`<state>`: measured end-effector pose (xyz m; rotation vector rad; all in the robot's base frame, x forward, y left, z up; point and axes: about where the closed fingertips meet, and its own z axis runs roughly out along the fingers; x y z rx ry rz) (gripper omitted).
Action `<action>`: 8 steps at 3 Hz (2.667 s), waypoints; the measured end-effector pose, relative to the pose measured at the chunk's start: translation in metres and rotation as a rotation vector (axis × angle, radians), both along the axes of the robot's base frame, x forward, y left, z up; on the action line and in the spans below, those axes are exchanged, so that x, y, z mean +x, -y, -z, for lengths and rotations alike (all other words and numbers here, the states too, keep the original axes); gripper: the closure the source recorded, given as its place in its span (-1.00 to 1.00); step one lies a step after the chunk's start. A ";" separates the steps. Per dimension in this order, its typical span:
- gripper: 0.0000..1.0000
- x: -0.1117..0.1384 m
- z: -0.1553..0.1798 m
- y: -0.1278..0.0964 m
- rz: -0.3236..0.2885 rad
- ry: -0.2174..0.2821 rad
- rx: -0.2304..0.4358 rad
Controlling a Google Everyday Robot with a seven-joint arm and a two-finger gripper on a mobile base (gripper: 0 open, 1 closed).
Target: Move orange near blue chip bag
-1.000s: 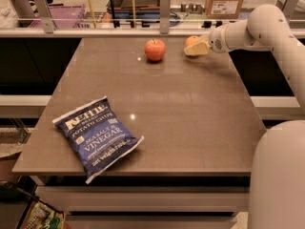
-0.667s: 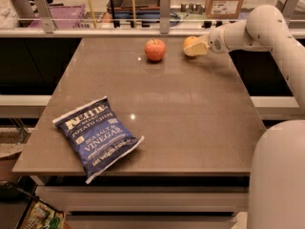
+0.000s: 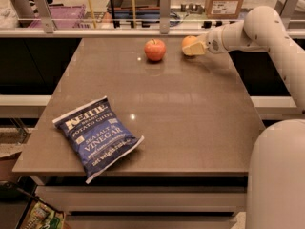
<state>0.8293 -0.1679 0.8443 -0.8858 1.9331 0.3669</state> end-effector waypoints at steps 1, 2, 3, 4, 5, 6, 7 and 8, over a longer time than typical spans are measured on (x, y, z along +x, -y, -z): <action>1.00 0.000 -0.001 0.000 -0.001 0.001 0.000; 1.00 -0.006 -0.015 0.005 -0.011 0.012 -0.008; 1.00 -0.015 -0.032 0.015 -0.017 0.027 -0.009; 1.00 -0.022 -0.048 0.022 -0.029 0.050 0.007; 1.00 -0.035 -0.069 0.025 -0.057 0.065 0.026; 1.00 -0.055 -0.091 0.023 -0.094 0.051 0.026; 1.00 -0.078 -0.107 0.017 -0.150 0.026 0.027; 1.00 -0.099 -0.123 0.009 -0.181 0.025 0.014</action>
Offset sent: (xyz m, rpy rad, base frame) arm -0.0154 -0.0204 0.0403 -0.0208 -0.0341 0.0150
